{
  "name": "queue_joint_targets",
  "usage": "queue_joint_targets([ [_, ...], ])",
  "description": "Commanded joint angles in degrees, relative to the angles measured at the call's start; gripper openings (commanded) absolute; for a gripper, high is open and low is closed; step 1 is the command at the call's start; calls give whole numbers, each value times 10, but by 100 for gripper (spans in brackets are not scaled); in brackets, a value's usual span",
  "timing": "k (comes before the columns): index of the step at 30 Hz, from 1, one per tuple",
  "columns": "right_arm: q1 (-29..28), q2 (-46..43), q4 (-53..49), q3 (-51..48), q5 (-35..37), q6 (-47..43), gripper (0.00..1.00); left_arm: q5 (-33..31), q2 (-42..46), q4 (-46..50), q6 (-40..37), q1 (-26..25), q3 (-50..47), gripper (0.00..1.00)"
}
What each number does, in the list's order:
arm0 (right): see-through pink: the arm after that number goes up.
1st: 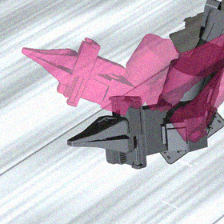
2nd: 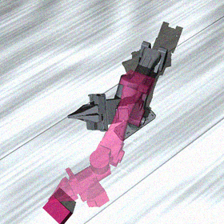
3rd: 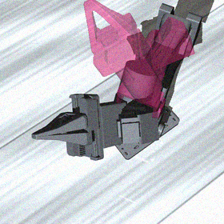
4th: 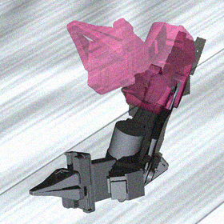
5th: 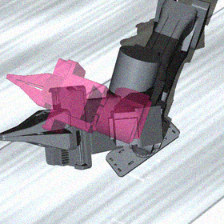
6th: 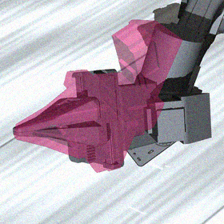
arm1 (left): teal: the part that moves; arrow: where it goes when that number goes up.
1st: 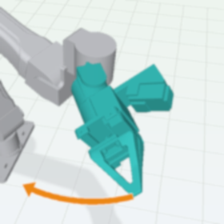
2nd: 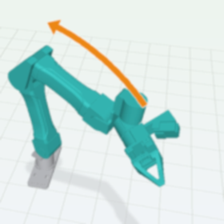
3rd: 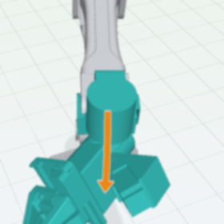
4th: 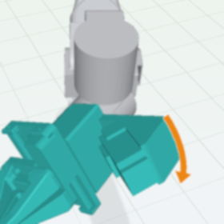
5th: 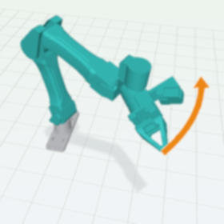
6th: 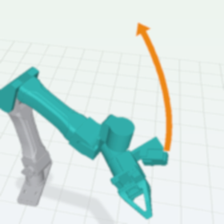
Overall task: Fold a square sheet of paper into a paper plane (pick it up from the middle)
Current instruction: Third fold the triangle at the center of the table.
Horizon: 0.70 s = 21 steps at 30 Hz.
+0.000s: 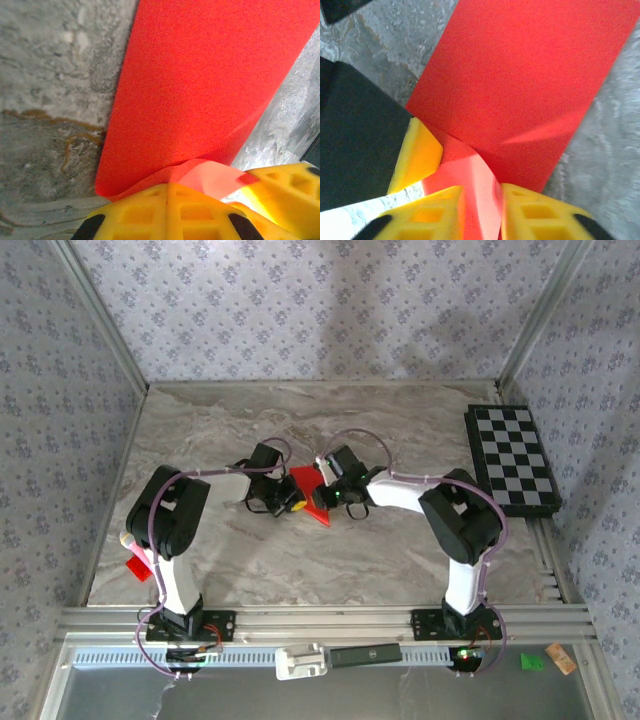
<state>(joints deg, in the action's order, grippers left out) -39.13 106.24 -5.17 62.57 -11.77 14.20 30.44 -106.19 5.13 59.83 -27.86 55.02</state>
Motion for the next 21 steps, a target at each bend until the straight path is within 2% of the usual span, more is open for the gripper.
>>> queue_joint_targets([
  [1, 9, -46, -61, 23, 24, 22, 33, -29, -32, 51, -8, -4, -7, 4],
  [6, 19, -71, -99, 20, -17, 28, 35, -28, -34, 49, -9, -3, -7, 4],
  [10, 29, -61, -104, 15, -114, 55, 33, -27, -35, 50, -11, -3, -5, 4],
  [13, 24, -45, -97, 15, -158, 55, 29, -25, -36, 49, -13, -4, -3, 4],
  [21, 10, -4, -92, 24, -169, 63, 17, -17, -36, 47, -14, -4, 3, 5],
])
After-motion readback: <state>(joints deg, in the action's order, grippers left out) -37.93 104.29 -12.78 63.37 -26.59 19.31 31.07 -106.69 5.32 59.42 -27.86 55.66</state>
